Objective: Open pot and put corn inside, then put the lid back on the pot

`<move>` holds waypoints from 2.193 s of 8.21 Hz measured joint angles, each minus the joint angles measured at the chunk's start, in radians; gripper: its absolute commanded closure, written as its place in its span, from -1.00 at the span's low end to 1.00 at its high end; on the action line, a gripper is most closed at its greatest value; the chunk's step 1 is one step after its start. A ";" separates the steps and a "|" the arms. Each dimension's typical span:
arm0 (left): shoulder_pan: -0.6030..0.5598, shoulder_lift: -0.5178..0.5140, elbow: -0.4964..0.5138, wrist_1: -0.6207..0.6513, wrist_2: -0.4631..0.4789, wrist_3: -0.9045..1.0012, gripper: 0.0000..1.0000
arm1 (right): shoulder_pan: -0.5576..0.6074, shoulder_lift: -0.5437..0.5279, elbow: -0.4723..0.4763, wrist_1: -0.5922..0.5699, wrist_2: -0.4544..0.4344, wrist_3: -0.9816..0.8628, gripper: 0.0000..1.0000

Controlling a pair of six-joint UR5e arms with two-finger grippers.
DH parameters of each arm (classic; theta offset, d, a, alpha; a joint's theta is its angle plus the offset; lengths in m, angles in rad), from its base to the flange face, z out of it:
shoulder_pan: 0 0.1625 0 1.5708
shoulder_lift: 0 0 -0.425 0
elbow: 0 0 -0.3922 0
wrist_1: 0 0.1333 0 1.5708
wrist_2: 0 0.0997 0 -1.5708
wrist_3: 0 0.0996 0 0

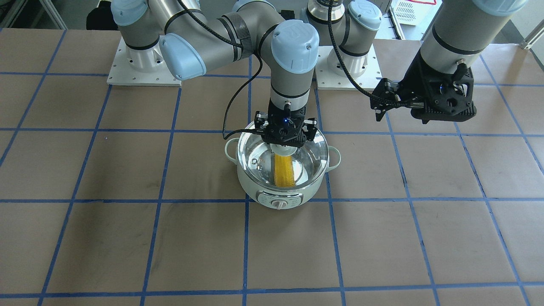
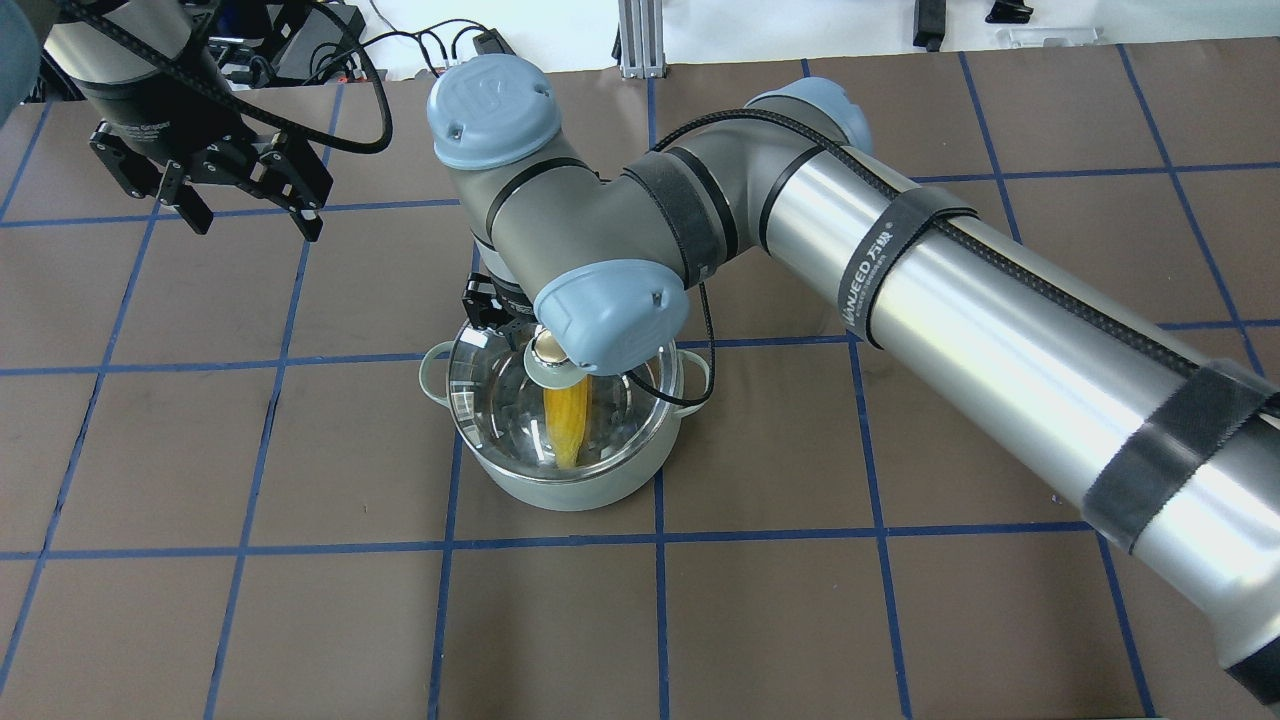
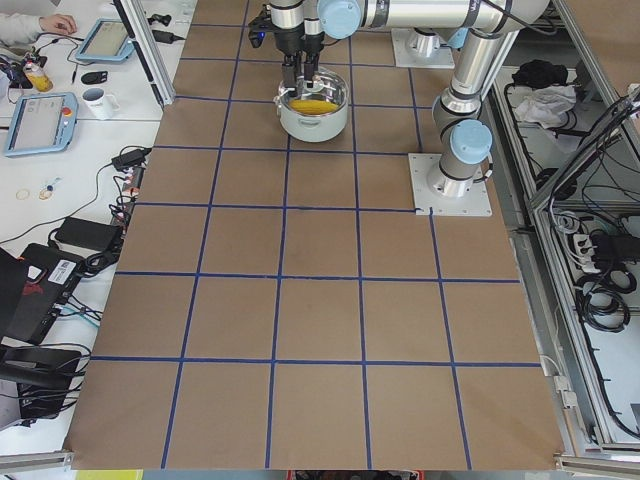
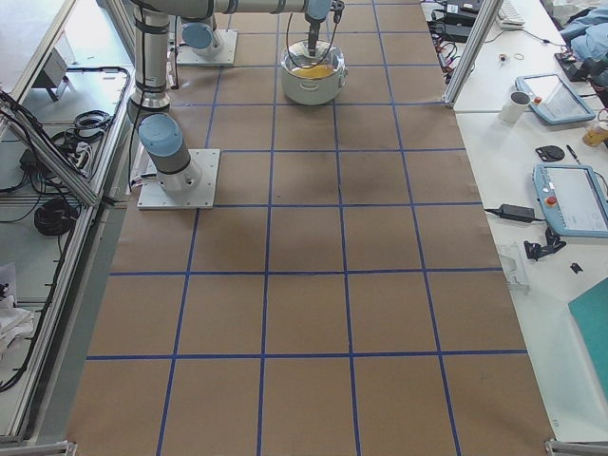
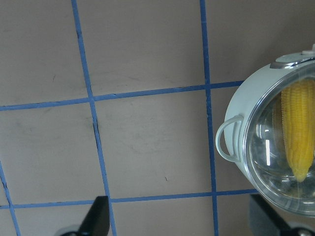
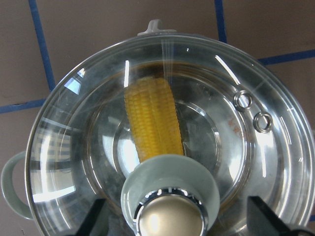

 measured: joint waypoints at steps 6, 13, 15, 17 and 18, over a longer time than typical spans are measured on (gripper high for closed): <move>-0.003 0.004 0.006 0.018 -0.026 -0.029 -1.00 | -0.257 -0.264 0.004 0.277 -0.001 -0.295 -1.00; -0.008 0.045 0.004 0.019 -0.051 -0.078 -1.00 | -0.446 -0.361 0.019 0.396 -0.006 -0.544 -1.00; -0.008 0.044 0.002 0.019 -0.051 -0.078 -1.00 | -0.446 -0.361 0.022 0.394 -0.006 -0.547 -1.00; -0.008 0.042 0.002 0.019 -0.051 -0.078 -1.00 | -0.447 -0.361 0.024 0.389 -0.007 -0.548 -1.00; -0.008 0.040 0.002 0.019 -0.051 -0.078 -1.00 | -0.448 -0.362 0.024 0.388 -0.006 -0.548 -1.00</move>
